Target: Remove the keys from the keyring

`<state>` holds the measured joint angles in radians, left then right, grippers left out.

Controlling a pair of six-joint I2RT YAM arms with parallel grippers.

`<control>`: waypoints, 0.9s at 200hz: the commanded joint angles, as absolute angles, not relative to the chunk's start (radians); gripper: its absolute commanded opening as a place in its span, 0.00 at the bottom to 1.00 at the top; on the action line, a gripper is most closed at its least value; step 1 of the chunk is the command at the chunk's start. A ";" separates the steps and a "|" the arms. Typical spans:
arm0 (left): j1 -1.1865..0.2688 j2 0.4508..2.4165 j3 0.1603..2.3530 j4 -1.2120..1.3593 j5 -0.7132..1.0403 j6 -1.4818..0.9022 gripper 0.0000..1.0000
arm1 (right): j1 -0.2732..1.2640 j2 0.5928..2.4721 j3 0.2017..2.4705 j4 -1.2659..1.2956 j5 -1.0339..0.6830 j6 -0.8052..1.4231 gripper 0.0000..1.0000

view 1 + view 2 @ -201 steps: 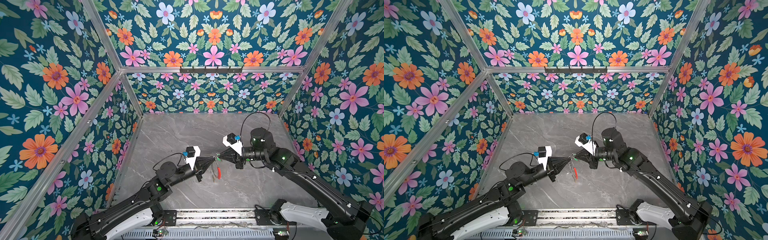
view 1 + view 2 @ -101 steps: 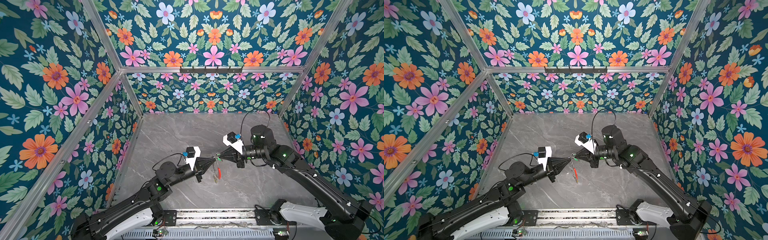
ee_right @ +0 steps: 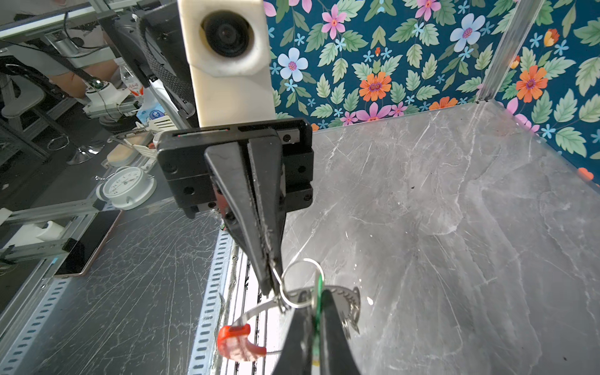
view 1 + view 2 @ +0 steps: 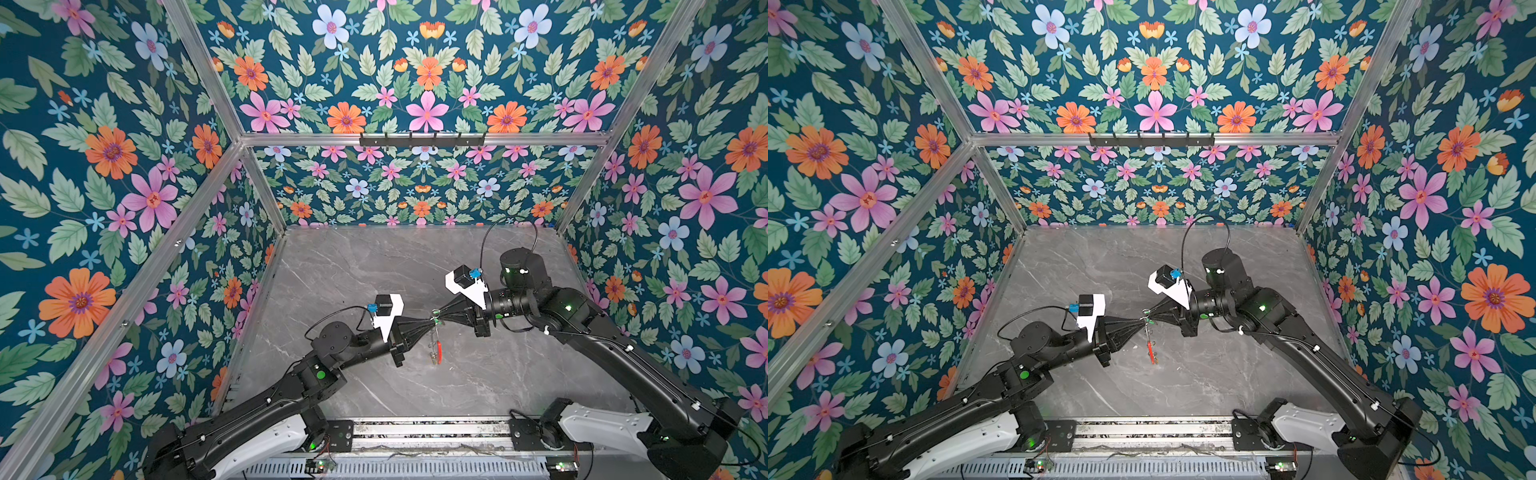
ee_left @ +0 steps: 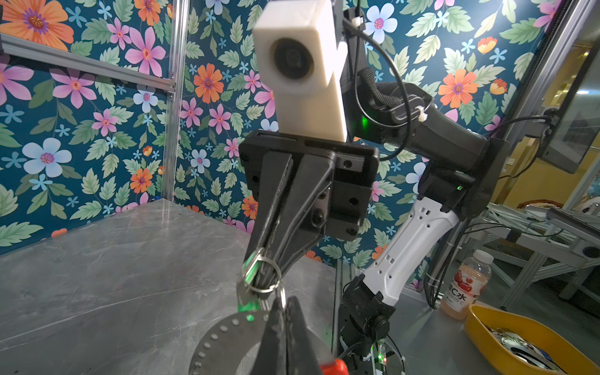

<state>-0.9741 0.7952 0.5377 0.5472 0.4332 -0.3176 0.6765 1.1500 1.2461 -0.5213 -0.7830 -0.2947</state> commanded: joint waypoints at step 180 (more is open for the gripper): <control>-0.964 0.780 0.501 0.767 0.304 -0.378 0.00 | 0.672 1.065 1.024 -0.271 -0.769 -0.127 0.00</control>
